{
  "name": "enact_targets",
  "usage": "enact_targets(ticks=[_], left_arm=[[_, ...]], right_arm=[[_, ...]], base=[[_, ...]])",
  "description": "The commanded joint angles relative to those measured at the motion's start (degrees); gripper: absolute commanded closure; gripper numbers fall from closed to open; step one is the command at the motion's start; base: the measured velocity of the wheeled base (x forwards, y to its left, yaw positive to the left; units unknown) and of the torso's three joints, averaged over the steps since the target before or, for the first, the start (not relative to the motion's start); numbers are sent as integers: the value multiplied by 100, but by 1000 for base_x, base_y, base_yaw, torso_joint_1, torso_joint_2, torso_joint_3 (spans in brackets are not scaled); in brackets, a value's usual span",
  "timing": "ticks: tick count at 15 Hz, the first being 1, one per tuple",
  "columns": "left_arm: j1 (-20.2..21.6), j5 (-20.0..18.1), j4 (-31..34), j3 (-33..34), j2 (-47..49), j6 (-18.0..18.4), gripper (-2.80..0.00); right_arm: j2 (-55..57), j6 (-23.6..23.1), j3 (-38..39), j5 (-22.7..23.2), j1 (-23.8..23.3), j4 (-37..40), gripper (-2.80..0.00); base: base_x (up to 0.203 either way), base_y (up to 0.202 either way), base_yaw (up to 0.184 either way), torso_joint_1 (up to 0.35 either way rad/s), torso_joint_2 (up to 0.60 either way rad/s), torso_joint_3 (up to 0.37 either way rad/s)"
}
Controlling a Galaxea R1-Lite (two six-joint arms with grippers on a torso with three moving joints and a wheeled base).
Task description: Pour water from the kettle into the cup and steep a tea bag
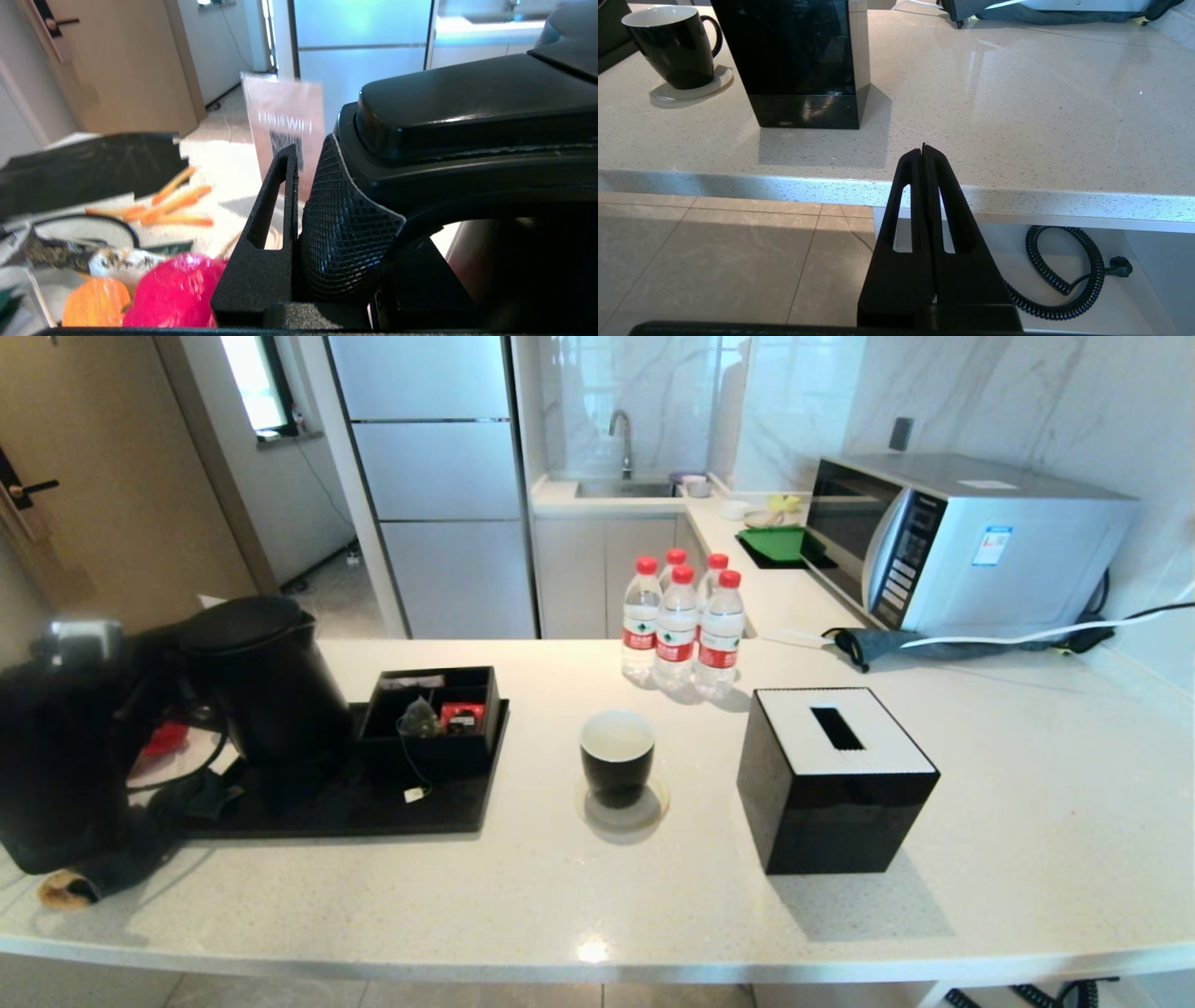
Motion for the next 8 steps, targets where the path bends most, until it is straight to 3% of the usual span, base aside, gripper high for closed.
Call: enact_targets(ticks=[1, 8], left_arm=[[-1, 2, -285, 114, -301, -8, 0], [23, 8, -285, 907, -1150, -84, 0]], right_arm=[[7, -2, 0, 7, 2, 4, 0], [7, -2, 0, 8, 2, 4, 0]], base=[[0, 0, 0, 0, 0, 0], [0, 0, 0, 0, 0, 0]])
